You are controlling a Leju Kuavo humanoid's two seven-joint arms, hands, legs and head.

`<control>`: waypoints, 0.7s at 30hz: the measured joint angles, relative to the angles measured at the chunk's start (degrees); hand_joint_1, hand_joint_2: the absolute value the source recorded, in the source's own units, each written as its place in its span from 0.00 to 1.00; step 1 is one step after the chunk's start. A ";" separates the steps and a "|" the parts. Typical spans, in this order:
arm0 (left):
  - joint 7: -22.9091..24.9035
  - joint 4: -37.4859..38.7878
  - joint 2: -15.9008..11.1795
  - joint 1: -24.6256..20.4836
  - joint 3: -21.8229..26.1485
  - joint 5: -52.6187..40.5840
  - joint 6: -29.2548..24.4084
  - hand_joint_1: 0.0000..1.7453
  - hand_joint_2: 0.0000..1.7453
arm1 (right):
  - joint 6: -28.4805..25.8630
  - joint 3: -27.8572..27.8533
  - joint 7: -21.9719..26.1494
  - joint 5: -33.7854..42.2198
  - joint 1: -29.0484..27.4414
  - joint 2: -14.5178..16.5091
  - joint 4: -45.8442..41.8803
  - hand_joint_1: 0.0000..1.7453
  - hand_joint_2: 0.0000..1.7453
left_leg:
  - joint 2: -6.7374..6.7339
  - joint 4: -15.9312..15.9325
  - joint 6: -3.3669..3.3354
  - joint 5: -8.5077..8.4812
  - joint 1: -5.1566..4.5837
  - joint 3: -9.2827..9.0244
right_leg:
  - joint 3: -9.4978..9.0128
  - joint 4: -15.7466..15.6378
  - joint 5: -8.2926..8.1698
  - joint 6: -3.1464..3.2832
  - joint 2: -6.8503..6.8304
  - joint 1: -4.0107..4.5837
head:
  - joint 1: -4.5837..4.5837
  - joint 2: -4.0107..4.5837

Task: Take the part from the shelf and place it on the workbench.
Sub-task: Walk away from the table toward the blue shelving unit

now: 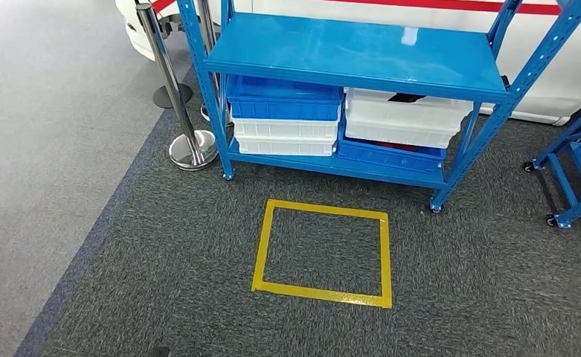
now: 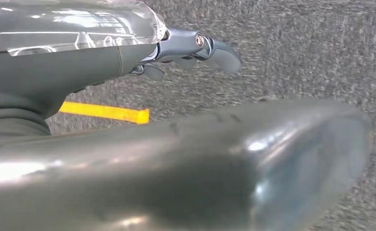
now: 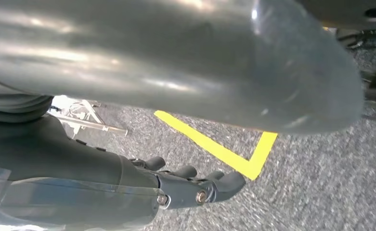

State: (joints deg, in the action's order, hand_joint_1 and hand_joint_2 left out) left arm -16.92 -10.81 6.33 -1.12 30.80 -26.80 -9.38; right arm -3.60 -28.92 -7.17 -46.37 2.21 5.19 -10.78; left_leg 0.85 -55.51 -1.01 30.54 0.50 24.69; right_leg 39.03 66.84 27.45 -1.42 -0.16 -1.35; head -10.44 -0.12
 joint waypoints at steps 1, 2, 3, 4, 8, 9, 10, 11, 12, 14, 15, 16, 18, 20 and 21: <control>0.06 0.03 0.04 -0.02 -0.01 -0.01 0.05 0.00 0.00 | 0.03 -0.14 0.02 0.10 -0.17 -0.03 0.04 0.00 0.00 | 0.15 -0.14 0.34 0.69 0.02 -0.65 | -0.77 -3.29 -2.02 0.11 0.02 0.00 | 0.01 0.00; 0.13 0.05 0.04 -0.11 -0.01 -0.02 0.09 0.00 0.00 | 0.04 -0.25 0.04 0.17 -0.27 -0.04 0.08 0.00 0.00 | 0.23 -0.14 0.75 1.39 0.00 -1.03 | -1.28 -5.50 -3.41 0.40 0.06 0.06 | -0.01 -0.01; 0.19 0.07 0.04 -0.21 -0.01 -0.04 0.13 0.00 0.00 | 0.06 -0.32 0.05 0.23 -0.31 -0.03 0.11 0.00 0.00 | 0.29 -0.18 1.20 1.84 -0.08 -1.52 | -1.51 -6.65 -4.03 0.82 0.13 0.13 | -0.02 0.00; 0.24 0.08 0.03 -0.34 -0.01 -0.06 0.16 0.00 0.00 | 0.06 -0.35 0.07 0.26 -0.23 -0.03 0.13 0.00 0.00 | 0.33 -0.24 1.55 2.07 -0.14 -1.90 | -1.61 -6.75 -3.44 1.26 0.17 0.25 | -0.04 0.00; 0.28 0.08 0.03 -0.41 -0.02 -0.09 0.21 0.00 0.00 | 0.06 -0.37 0.07 0.28 -0.16 -0.03 0.11 0.00 0.00 | 0.31 -0.31 1.94 2.01 -0.17 -2.38 | -1.97 -6.89 -3.12 1.71 0.21 0.26 | -0.05 0.01; 0.28 0.08 0.03 -0.44 -0.02 -0.09 0.23 0.00 0.00 | 0.06 -0.39 0.07 0.31 -0.17 -0.03 0.11 0.00 0.00 | 0.32 -0.45 1.98 1.85 -0.15 -2.34 | -2.11 -6.90 -3.02 1.81 0.19 0.27 | -0.05 0.00; 0.29 0.08 0.02 -0.48 -0.03 -0.16 0.28 0.00 0.00 | 0.06 -0.48 0.06 0.36 -0.20 -0.02 0.11 0.00 0.00 | 0.22 -2.76 2.14 1.08 -0.10 -1.22 | -2.80 -7.04 -2.61 2.12 0.11 0.22 | -0.05 0.00; 0.37 0.08 0.03 -0.46 -0.05 -0.39 0.38 0.00 0.00 | 0.05 -0.69 0.05 0.44 -0.23 -0.02 0.11 0.00 0.00 | 0.04 -7.69 2.44 2.22 -0.03 2.42 | -4.31 -7.23 -1.51 2.53 0.09 0.23 | -0.07 -0.01; 0.45 0.08 0.03 -0.40 -0.07 -0.62 0.47 0.00 0.00 | 0.04 -0.91 0.04 0.51 -0.28 -0.01 0.11 0.00 0.00 | -0.14 -12.48 2.68 3.89 0.04 6.36 | -6.08 -7.42 -0.21 2.93 0.10 0.25 | -0.09 -0.01; 0.61 0.08 0.04 -0.19 -0.09 -0.99 0.60 0.00 0.00 | 0.03 -1.29 0.02 0.60 -0.33 0.00 0.11 0.00 0.00 | -0.40 -17.94 2.75 7.97 0.05 13.48 | -9.80 -7.66 2.64 3.37 0.19 0.46 | -0.10 0.00; 0.62 0.08 0.04 -0.10 -0.09 -0.97 0.60 0.00 0.00 | 0.04 -1.33 0.02 0.62 -0.36 0.01 0.11 0.00 0.00 | -0.42 -15.67 2.32 7.34 -0.08 13.98 | -11.00 -7.69 3.55 3.35 0.18 0.61 | -0.10 0.01; 0.64 0.08 0.02 0.06 -0.09 -0.96 0.61 0.00 0.00 | 0.05 -1.37 0.01 0.66 -0.48 0.03 0.13 0.00 0.00 | -0.52 -12.48 1.61 4.26 -0.34 14.21 | -12.07 -7.75 4.49 3.34 0.14 0.72 | -0.09 0.01; 0.71 0.09 -0.08 0.47 -0.09 -0.97 0.63 0.00 0.00 | 0.07 -1.46 -0.01 0.75 -0.57 0.20 0.26 0.00 0.00 | -0.63 -7.18 0.35 -3.96 -1.10 14.15 | -13.96 -7.91 6.29 3.02 0.22 0.98 | -0.07 0.01; 0.76 0.10 -0.16 0.59 -0.09 -0.98 0.65 0.00 0.00 | 0.07 -1.57 -0.03 0.84 -0.38 0.34 0.36 0.00 0.00 | -0.67 -5.22 -0.24 -7.55 -1.62 13.32 | -15.63 -8.17 7.09 2.30 0.40 1.03 | -0.05 -0.01; 0.77 0.10 -0.16 0.40 -0.09 -0.98 0.66 0.00 0.00 | 0.05 -1.62 -0.03 0.87 -0.18 0.33 0.34 0.00 0.00 | -0.63 -4.75 -0.43 -7.03 -1.62 12.43 | -15.87 -7.61 6.60 1.84 0.39 1.03 | -0.05 -0.01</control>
State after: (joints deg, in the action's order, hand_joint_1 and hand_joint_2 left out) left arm -16.15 -10.71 6.17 -0.73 30.71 -27.78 -8.72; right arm -3.55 -30.53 -7.20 -45.50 2.03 5.52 -10.44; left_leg 0.22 -60.26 -1.44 23.51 -1.12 37.12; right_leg 23.16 59.23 34.05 0.42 0.23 -0.32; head -10.49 -0.13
